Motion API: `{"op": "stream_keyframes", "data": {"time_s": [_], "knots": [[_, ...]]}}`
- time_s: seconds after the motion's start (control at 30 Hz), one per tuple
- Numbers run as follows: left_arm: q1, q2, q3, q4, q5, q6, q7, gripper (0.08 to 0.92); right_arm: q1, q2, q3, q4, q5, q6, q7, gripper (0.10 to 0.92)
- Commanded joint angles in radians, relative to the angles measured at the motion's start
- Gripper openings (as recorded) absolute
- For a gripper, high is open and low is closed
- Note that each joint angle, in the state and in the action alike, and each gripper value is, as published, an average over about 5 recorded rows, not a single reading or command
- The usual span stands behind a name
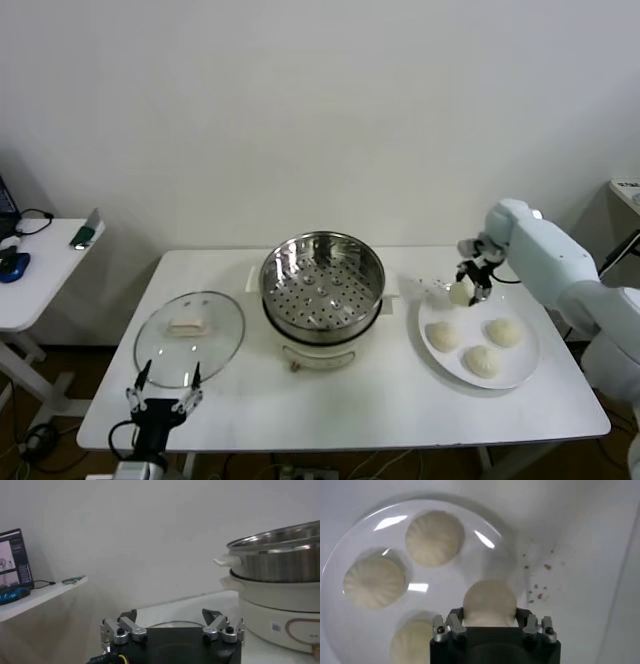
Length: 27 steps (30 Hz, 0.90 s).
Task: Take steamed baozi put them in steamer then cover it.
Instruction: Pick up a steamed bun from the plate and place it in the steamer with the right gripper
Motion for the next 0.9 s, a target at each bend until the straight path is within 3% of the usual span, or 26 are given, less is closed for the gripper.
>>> {"op": "stream_keyframes", "data": {"time_s": [0.03,0.43,0.7,0.9], "knots": [[0.003,-0.001,0.001,-0.004,0.001,0.001,0.000,0.823,0.251,-0.006,-0.262,0.205,0.180,0.086,-0.036,0.679],[0.028,-0.006,0.006,-0.014,0.003,-0.001,0.000,0.823,0.469,0.206,-0.332,0.296,0.188,0.290,-0.055,0.679],[0.036,-0.005,0.006,-0.020,0.002,-0.001,0.000,0.823,0.412,0.312,-0.316,0.400,-0.015,0.401,0.015,0.679],[0.043,-0.001,0.004,-0.021,0.000,-0.003,0.000,0.823,0.301,0.369,-0.278,0.397,-0.193,0.458,0.068,0.681]]}}
